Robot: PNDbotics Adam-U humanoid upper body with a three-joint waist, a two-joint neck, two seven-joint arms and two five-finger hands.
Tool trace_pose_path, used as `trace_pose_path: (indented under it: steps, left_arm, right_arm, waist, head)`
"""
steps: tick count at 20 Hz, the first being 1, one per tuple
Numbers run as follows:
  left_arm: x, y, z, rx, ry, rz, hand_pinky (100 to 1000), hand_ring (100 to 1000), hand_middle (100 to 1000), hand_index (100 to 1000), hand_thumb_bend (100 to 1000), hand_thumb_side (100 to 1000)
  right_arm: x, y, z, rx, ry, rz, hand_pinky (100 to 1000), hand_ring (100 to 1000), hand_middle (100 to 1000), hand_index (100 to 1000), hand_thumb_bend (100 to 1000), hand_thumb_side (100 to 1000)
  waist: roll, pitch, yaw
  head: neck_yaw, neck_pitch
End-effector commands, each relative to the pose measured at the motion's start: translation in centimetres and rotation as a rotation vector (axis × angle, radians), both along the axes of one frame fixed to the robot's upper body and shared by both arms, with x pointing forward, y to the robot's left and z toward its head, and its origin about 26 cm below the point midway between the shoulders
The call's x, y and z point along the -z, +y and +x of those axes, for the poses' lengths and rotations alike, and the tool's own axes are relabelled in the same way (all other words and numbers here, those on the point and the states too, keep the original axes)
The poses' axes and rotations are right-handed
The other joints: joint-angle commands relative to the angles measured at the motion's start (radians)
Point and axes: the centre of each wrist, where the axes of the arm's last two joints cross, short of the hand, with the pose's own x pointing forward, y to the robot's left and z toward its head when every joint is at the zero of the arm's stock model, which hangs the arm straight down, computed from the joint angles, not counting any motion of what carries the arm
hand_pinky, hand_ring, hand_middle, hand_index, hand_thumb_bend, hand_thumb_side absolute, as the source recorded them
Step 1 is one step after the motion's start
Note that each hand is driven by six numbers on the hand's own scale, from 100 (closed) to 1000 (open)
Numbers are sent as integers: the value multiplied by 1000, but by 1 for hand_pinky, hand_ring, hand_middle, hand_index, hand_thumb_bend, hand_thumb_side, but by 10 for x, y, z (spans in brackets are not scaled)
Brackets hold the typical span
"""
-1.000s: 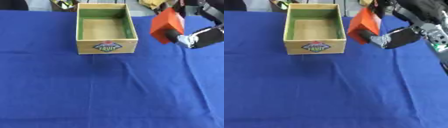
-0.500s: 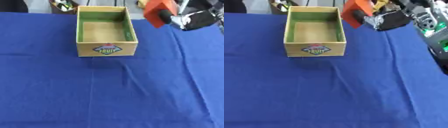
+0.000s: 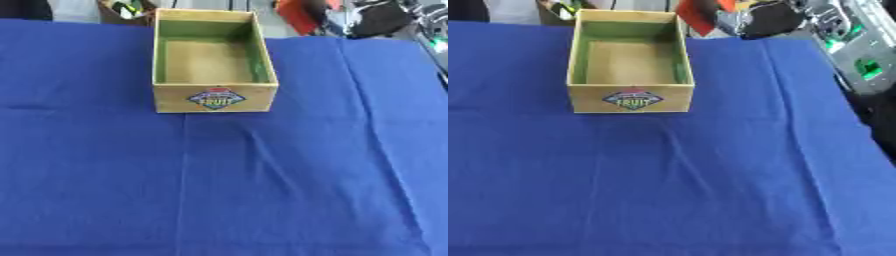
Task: Pick up objects on the table and place them in the box.
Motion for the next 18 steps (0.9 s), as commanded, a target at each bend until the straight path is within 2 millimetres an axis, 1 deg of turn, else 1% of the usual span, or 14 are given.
trace_pose_path:
  steps: [1, 7, 11, 16, 18]
  left_arm:
    - [-9, -1, 0, 4, -33, 28, 100, 144, 178, 409, 100, 1000]
    - [-9, -1, 0, -3, -50, 32, 100, 143, 177, 408, 100, 1000]
    - [-9, -2, 1, -5, -62, 32, 100, 142, 178, 408, 100, 1000]
    - [-11, -3, 2, -6, -75, 34, 100, 142, 178, 407, 100, 1000]
    - [-11, -4, 3, -5, -80, 34, 100, 142, 178, 407, 100, 1000]
  right_arm:
    - [-14, -7, 0, 18, -29, -4, 541, 496, 287, 237, 204, 724]
    - [-17, -16, 8, 44, -30, 27, 540, 489, 275, 232, 248, 689]
    - [-19, -23, 14, 64, -30, 54, 539, 483, 268, 228, 284, 663]
    - [-23, -29, 19, 69, -38, 83, 537, 479, 263, 224, 303, 650]
    - [-24, -30, 21, 71, -40, 93, 535, 477, 260, 223, 305, 630]
  waist:
    - [2, -10, 7]
    - [-7, 13, 32]
    - [-16, 29, 60]
    - [-27, 44, 90]
    - [-33, 48, 101]
  head:
    - [-18, -19]
    - [-43, -33]
    - [-60, -46]
    - [-75, -61]
    - [-84, -68]
